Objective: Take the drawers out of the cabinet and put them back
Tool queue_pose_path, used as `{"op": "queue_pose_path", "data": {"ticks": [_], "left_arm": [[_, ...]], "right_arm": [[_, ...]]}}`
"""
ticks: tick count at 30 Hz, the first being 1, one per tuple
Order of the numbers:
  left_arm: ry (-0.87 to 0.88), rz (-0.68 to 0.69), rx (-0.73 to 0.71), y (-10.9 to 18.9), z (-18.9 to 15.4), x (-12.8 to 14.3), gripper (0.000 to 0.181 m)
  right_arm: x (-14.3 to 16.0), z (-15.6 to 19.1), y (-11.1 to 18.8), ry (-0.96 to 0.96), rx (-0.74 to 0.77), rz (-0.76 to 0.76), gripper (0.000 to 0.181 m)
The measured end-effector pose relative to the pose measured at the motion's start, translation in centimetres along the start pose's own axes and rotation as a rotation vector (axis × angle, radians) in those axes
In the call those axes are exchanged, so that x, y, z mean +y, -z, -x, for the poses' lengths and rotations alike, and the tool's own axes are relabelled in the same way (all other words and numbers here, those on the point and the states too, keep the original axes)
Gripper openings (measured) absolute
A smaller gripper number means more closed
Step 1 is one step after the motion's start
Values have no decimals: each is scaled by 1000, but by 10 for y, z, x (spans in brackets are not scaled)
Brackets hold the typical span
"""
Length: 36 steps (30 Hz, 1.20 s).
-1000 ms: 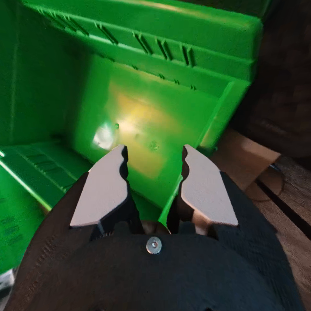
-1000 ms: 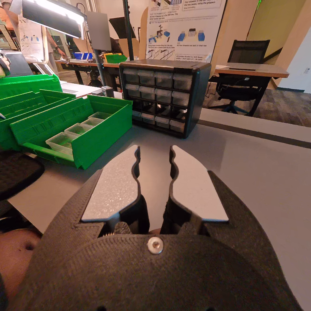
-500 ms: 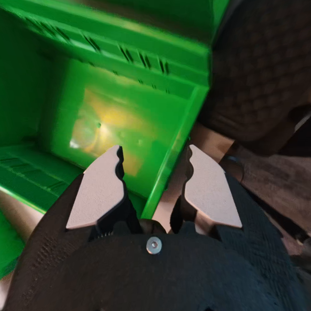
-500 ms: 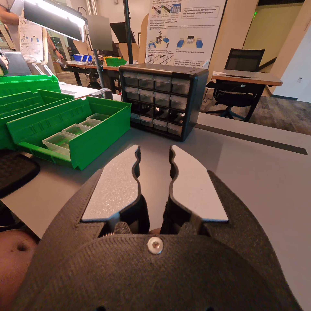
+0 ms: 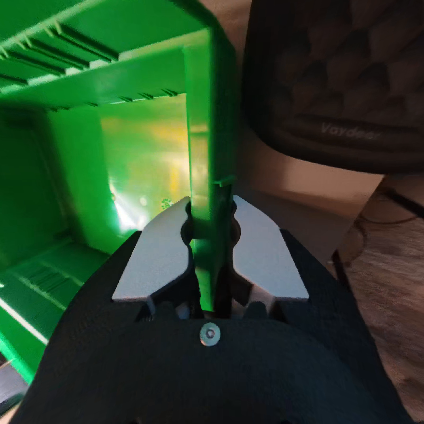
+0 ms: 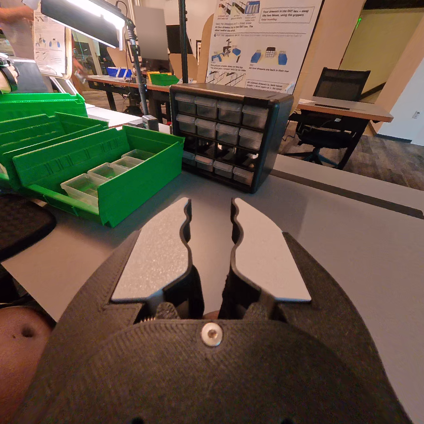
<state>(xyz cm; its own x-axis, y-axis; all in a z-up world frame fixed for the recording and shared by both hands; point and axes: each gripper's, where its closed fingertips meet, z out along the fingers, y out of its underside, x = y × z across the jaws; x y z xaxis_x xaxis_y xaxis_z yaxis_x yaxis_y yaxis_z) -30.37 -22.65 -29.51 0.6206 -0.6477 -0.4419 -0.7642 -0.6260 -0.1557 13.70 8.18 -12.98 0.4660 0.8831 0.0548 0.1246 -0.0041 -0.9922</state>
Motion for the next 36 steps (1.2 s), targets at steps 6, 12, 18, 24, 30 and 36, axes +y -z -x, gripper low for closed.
{"op": "queue_pose_path", "data": {"ticks": [6,12,18,24,30,36], "left_arm": [[-96,162,-247,35,26,0,30],[-128,226,-486,65,56,-13,30],[-190,228,-703,106,91,-64,30],[-220,68,-851,141,106,-158,29],[-254,-168,-851,141,88,-272,30],[-312,-298,-782,116,58,-374,30]], "right_arm": [[-4,-2,3,6,12,-16,32],[-3,-4,3,6,16,-17,32],[-7,-6,9,14,29,-27,32],[-13,-13,18,21,52,-43,32],[-21,-26,35,22,100,-73,32],[-31,-42,58,24,163,-119,32]]}}
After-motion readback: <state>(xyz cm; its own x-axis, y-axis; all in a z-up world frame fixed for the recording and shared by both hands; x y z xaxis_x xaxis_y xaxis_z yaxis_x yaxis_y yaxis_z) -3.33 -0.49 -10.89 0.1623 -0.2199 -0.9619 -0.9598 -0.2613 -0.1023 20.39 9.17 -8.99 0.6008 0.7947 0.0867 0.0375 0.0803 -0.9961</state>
